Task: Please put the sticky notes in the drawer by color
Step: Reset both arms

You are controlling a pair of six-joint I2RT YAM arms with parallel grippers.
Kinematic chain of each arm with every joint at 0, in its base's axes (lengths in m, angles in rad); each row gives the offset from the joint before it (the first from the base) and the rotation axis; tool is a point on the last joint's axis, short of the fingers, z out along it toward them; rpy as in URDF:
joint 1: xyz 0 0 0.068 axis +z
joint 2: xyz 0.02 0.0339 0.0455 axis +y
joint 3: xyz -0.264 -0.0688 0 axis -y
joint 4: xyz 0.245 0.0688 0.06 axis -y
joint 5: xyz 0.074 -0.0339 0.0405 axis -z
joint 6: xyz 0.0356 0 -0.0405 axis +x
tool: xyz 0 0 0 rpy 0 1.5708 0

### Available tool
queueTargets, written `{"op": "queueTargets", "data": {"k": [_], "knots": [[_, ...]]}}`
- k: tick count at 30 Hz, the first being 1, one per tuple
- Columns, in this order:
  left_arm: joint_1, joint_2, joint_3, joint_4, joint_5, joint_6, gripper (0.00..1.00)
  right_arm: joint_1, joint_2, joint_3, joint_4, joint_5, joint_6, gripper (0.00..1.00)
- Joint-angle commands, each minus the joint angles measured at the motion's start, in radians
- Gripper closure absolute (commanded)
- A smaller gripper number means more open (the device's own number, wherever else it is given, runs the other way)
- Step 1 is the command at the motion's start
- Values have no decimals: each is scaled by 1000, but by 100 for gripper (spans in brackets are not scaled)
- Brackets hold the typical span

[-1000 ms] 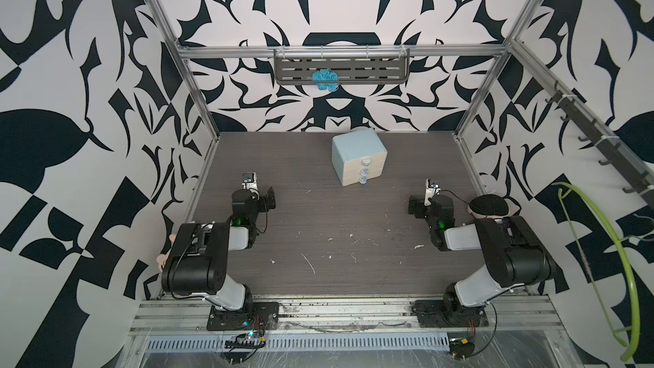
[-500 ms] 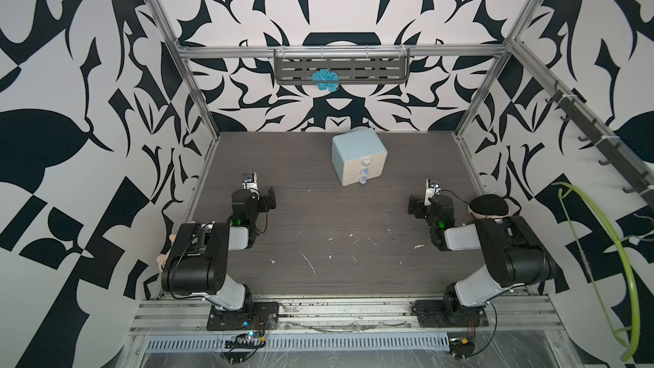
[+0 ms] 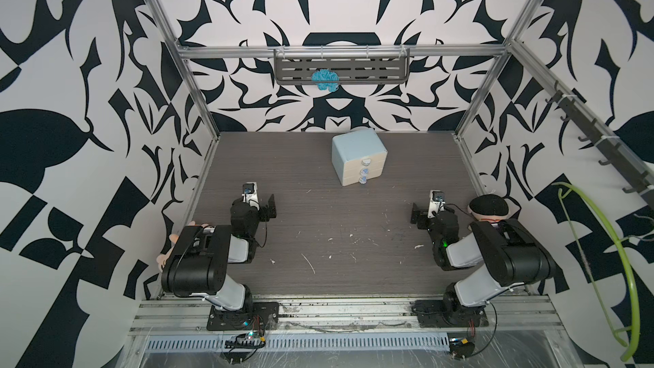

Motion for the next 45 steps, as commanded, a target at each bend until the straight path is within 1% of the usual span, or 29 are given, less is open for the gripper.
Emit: {"op": "queueTargets", "data": {"k": [1,3,5,16,19,22,26,28,31,33,39,41,45], "knots": [[1,-8,68,-106,10,5,1,4,-26,75,-35,-31,-22,1],[1,-2,92,-142,-8,-5,1,4,-38,85,-77,-34,-23,1],[0,-3,104,-169,-19,-8,1,4,-30,85,-66,-32,-23,1],[-3,2,105,-166,-61,-17,1,4,-35,90,-81,-26,-21,1],[-6,-3,80,-121,-150,-51,1,4,-35,87,-75,-26,-22,1],[-7,-3,95,-152,-127,-40,1,3,-35,85,-71,-27,-22,1],[-7,-8,80,-128,-83,-23,1,4,-35,75,-53,-30,-22,1],[-7,-25,46,-77,-54,-15,1,4,-35,61,-27,-35,-24,1],[-7,-37,-25,46,-36,-11,1,3,-31,33,32,-47,-27,1],[-7,-20,-26,70,-37,-10,1,3,-31,26,46,-46,-27,1],[-7,-10,54,-82,-62,-14,1,4,-32,44,10,-46,-28,1],[-7,1,101,-158,-104,-29,1,4,-32,49,-1,-44,-27,1],[-7,2,98,-151,-111,-32,1,4,-33,60,-24,-44,-27,1]]}}
